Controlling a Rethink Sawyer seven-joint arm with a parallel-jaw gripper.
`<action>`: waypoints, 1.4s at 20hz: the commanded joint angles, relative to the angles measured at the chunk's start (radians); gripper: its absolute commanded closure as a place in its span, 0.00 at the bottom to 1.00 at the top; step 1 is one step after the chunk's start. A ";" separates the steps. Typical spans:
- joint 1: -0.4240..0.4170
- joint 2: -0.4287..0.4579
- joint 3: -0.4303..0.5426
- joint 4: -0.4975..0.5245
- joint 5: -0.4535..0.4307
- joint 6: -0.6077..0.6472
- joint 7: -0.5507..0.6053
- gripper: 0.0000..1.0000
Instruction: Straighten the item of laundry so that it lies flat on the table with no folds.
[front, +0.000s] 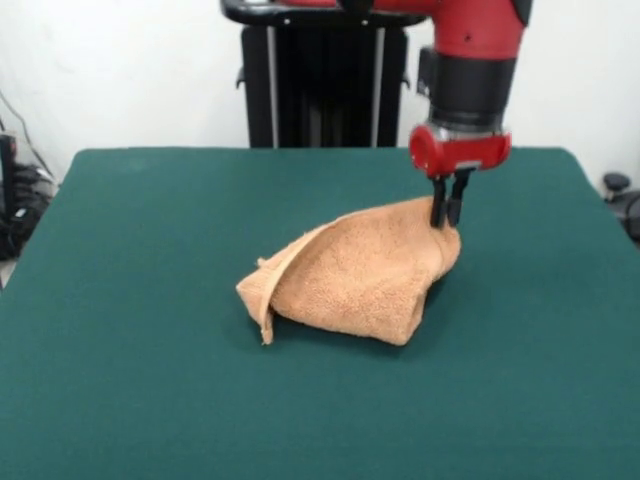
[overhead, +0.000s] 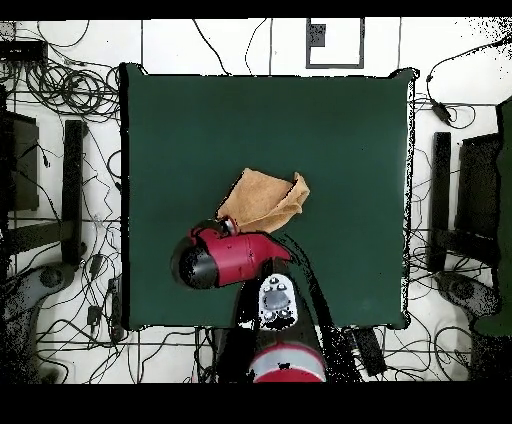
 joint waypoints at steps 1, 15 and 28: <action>0.077 -0.185 -0.009 0.229 0.128 0.209 0.275 1.00; 0.160 -0.254 -0.068 0.287 0.215 0.321 0.250 1.00; 0.112 -0.365 -0.027 0.288 0.230 0.521 0.157 1.00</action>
